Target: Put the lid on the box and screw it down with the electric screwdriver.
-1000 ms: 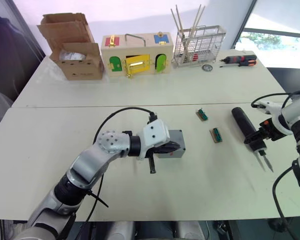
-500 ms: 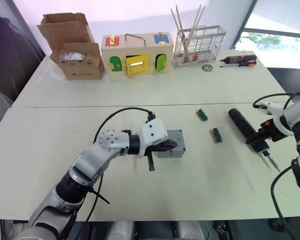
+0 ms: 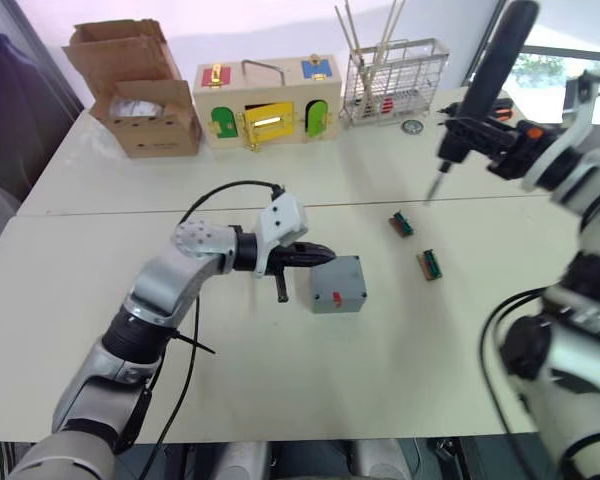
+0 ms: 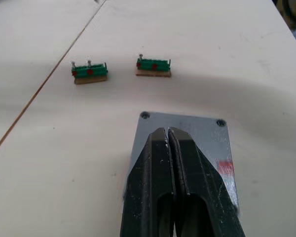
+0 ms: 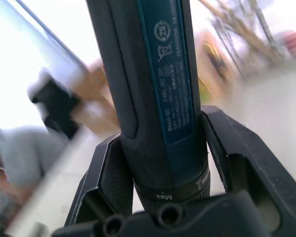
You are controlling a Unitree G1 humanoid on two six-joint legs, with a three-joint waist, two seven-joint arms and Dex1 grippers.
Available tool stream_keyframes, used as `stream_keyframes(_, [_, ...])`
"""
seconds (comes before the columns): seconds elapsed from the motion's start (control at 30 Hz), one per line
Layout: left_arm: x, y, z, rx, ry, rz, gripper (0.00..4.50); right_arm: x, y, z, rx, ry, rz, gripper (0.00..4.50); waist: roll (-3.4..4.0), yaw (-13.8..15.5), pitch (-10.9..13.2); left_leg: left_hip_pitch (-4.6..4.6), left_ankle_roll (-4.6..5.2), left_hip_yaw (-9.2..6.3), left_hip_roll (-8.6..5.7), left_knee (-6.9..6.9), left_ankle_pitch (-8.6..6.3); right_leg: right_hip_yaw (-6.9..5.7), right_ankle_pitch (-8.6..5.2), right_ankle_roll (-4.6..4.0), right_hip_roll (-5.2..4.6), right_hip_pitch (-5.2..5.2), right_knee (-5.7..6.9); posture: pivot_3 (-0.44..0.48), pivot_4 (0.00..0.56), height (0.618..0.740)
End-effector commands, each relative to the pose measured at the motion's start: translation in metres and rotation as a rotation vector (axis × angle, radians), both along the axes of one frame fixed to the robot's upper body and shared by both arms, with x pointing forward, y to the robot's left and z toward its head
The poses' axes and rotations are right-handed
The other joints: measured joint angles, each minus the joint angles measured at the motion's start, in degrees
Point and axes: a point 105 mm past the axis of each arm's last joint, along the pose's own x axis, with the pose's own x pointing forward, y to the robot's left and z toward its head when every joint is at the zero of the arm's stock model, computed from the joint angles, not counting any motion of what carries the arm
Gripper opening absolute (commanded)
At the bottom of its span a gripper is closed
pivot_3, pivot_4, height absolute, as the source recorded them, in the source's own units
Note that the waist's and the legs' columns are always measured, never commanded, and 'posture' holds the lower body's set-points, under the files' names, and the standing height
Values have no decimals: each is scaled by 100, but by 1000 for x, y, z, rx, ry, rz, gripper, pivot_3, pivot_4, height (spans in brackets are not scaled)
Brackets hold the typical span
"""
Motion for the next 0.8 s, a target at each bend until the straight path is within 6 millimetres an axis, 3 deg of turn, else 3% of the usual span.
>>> stream_keyframes(0.03, [-2, 5, 8, 6, -18, -4, 0, -32, 7, 35, 128, -200, 32, 1899, 0, 38, 0, 0, 0, -1, -2, 1, 0, 0, 0, 0, -1, 3, -1, 0, 150, 730])
stream_keyframes(0.17, [-2, 9, 8, 2, -6, 20, 0, -46, 31, 33, 105, -264, 57, 1899, -1, 19, 0, -1, 1, 1, -3, -3, -1, 0, 1, -1, -2, 5, -1, 0, 150, 730])
stream_keyframes(0.27, [-3, -2, 10, -20, -2, 15, 0, -55, 54, 14, 19, -271, 125, 1899, -2, -56, -1, 1, 1, -2, -1, -5, 0, -3, 1, -1, 1, 7, 0, 0, 150, 730])
stream_keyframes(0.6, [7, -17, -29, 64, 16, 45, 0, -57, 70, -32, -112, -230, 162, 1899, -2, -99, -1, 6, 3, 6, -1, -8, 0, -1, 1, -1, 11, 6, 0, 0, 150, 730])
stream_keyframes(0.8, [3, -19, -33, 68, 22, 33, 0, -56, 73, -49, -165, -209, 167, 1899, -3, -74, -2, 8, 3, 5, 1, -3, 0, -1, 1, -1, 11, 11, -7, 0, 150, 730])
